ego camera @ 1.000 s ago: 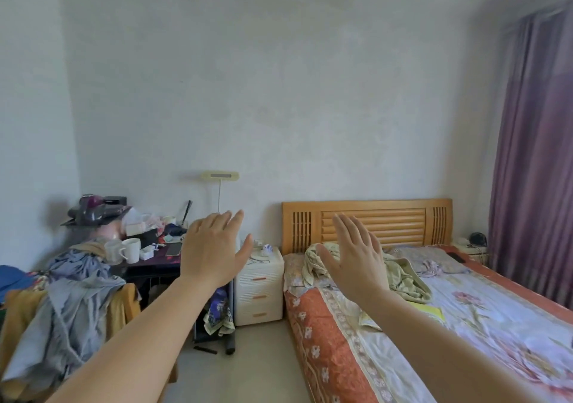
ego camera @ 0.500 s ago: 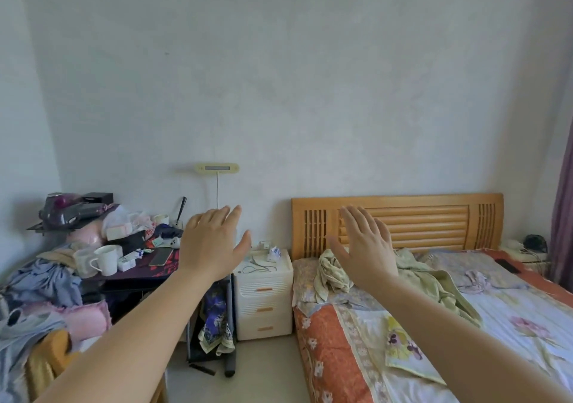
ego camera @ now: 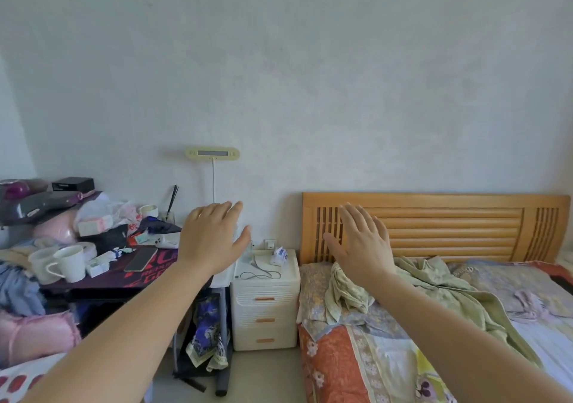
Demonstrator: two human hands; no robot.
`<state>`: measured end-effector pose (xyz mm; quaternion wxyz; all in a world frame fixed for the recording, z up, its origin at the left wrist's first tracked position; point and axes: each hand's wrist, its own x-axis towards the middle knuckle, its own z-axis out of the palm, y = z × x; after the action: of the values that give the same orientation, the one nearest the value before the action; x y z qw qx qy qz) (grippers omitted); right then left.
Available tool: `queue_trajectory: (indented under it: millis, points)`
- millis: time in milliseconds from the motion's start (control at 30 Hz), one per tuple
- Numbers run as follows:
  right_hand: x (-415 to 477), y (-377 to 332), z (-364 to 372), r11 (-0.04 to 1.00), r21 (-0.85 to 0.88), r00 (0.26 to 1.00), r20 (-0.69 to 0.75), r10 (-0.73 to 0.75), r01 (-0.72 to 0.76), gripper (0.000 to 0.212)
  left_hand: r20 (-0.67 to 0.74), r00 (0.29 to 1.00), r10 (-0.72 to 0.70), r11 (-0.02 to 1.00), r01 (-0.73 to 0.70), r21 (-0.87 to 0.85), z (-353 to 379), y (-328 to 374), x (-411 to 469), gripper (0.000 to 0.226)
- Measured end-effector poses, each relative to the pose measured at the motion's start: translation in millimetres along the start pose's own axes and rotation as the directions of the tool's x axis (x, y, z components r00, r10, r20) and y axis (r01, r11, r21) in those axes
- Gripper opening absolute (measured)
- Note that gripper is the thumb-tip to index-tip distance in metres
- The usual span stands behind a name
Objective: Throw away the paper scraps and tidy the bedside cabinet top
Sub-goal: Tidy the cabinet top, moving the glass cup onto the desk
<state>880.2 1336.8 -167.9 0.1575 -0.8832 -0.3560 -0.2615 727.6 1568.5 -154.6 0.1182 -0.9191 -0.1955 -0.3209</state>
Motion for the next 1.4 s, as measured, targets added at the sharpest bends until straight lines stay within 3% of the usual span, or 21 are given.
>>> queue_trajectory:
  millis: [333,600,833,1000,1167,1400]
  points:
    - [192.1,6.4,111.7,0.998,0.049,0.999,0.009,-0.046,0.045,0.068,-0.003,0.999,0.049,0.998,-0.049,0.037,134.0,-60.0,173.0,0.061]
    - [294.0,52.9,227.6,0.996,0.039,0.991,0.104,-0.083,0.080,0.073,0.056,0.997,0.058,0.998,-0.058,0.005,267.9,-56.4,269.3,0.061]
    - [378.5,104.9,325.3,0.990,0.074,0.973,0.191,-0.131,0.119,0.076,0.142,0.990,-0.018,1.000,0.018,-0.005,375.8,-46.7,333.0,0.061]
    - [412.1,124.5,387.4,0.988,0.115,0.952,0.277,-0.133,0.104,0.068,0.243,0.968,-0.068,0.997,0.076,-0.021,439.4,-44.5,350.2,0.061]
    - [420.8,136.5,467.6,0.988,0.149,0.923,0.374,-0.089,0.035,0.068,0.342,0.939,-0.026,0.998,0.043,-0.043,514.3,-45.7,348.9,0.058]
    - [386.8,155.3,612.0,0.993,0.093,0.835,0.551,0.010,-0.074,0.067,0.535,0.843,0.051,0.989,0.030,-0.142,655.0,-50.3,319.7,0.056]
